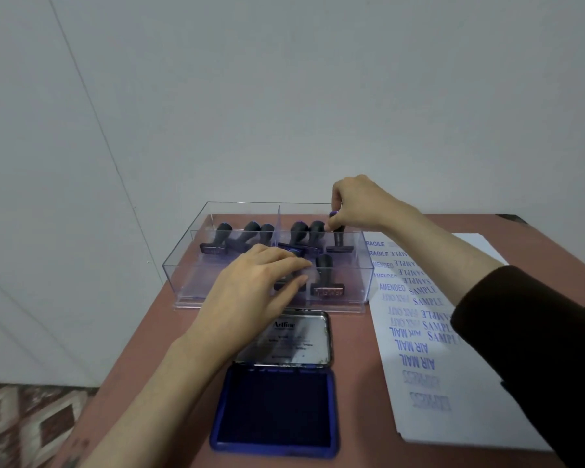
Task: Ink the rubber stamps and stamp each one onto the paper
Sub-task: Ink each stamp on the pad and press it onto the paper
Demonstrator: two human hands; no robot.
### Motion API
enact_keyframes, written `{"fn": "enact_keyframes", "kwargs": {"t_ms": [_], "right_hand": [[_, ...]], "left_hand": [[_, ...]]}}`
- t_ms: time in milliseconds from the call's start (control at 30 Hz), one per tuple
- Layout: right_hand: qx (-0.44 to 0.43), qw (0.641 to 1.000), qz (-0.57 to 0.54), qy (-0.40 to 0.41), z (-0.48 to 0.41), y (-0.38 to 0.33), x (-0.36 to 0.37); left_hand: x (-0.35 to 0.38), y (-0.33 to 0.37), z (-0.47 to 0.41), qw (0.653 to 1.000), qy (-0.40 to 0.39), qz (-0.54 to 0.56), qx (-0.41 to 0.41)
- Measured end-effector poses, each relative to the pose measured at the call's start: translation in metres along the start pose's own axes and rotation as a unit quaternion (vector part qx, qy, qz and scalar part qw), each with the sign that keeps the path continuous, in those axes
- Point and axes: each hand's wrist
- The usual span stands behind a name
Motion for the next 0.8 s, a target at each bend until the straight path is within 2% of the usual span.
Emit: {"fn": "enact_keyframes", "kwargs": {"t_ms": [267,533,700,800], "right_hand": [[0.008,0.997,0.079,0.012,0.002,0.003,-0.001],[0.003,0.993,0.114,0.021,-0.003,0.008,0.009],[0.007,0.995,0.098,0.025,-0.001,0.008,0.008],[0.011,0.999,0.031,0.042,0.007,0.009,0.007]], "left_hand": [[0.001,0.000,0.000,1.000,0.006,0.000,0.000],[0.001,0.000,0.000,1.000,0.004,0.005,0.000],[-0.001,0.000,0.000,1.000,0.002,0.006,0.005],[-0.003,0.002,0.000,1.000,0.008,0.010,0.002]]}}
Point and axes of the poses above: each hand's wrist, its own z-axis away from the middle knuckle, its own x-axis out of the palm, y = z × x, and after that the axes turned 3 degrees about -z, right-handed
